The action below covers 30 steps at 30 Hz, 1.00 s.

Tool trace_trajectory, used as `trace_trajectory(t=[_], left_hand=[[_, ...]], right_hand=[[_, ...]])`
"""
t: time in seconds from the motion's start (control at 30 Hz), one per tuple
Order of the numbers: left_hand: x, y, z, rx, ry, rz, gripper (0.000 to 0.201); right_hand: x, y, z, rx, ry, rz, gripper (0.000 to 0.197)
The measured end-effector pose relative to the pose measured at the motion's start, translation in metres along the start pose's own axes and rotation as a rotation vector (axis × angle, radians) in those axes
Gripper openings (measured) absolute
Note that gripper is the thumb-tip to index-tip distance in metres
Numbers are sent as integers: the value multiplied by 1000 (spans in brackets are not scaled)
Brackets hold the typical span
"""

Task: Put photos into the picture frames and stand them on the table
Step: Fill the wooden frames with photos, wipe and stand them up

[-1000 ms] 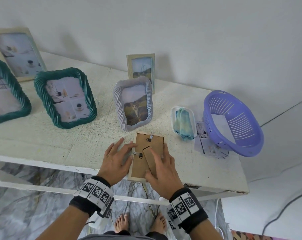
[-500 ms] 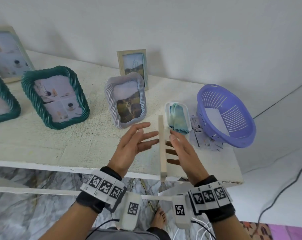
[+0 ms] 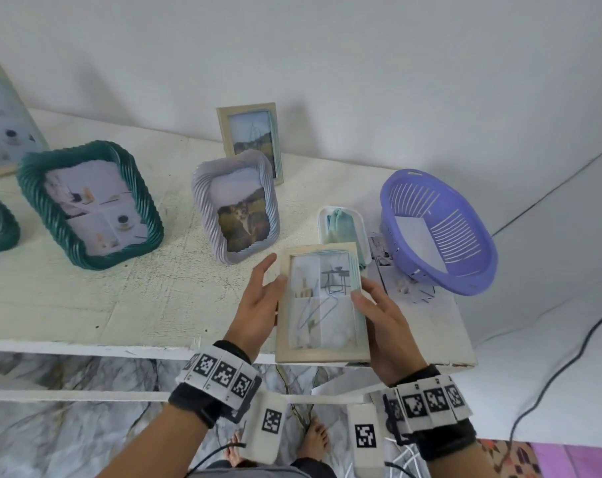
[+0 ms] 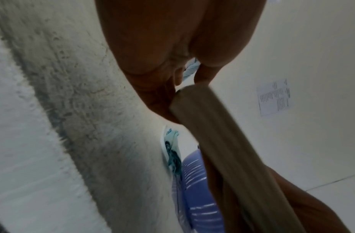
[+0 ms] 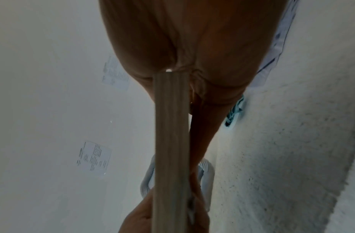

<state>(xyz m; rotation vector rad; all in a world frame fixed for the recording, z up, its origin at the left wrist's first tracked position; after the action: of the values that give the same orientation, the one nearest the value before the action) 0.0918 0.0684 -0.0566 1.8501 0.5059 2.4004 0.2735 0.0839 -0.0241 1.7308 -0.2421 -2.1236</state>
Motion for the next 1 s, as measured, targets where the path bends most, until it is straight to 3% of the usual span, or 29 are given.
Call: trace_trajectory(t=[0.07,0.33,0.4,0.5,0.63,0.77,0.87,1.0], left_hand=[[11,-1,-9,54,3,74,36],[42,4,-45,217,-70,268,37],[45,5,-48,218,-68,274,37],[47,7,-51,214,-65,283,37],[45,6,-55,218,-32,266,38],[44,4,-54,205,-19,247,41],[42,2,-54,208,-15,237,42],[46,2,-53,217,-46,262,42]], right_hand=[[-3,-6,6,-9,76,5,22],[-73,-111,12,236,1186,-412,34],[-75,-141,18,262,1449,-362,37],[-64,-171,18,277,1698,-158,44],[-45,-188,9,285,1646,25,37],[-48,-185,10,303,1547,-44,39],[-66,-168,19,262,1427,-219,27],[-95,-99,43,213,1148,-545,21]])
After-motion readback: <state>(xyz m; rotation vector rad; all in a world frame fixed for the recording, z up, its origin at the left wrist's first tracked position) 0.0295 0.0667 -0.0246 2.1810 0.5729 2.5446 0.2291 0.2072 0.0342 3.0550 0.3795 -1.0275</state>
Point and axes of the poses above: each hand's wrist, its own y-axis away from the middle knuckle, its own z-axis out of the palm, x = y × z, the point moved 9 cm from there along -y, towards the middle knuckle, and after that the axes turned 1 degree about x, right-handed, at the moved point
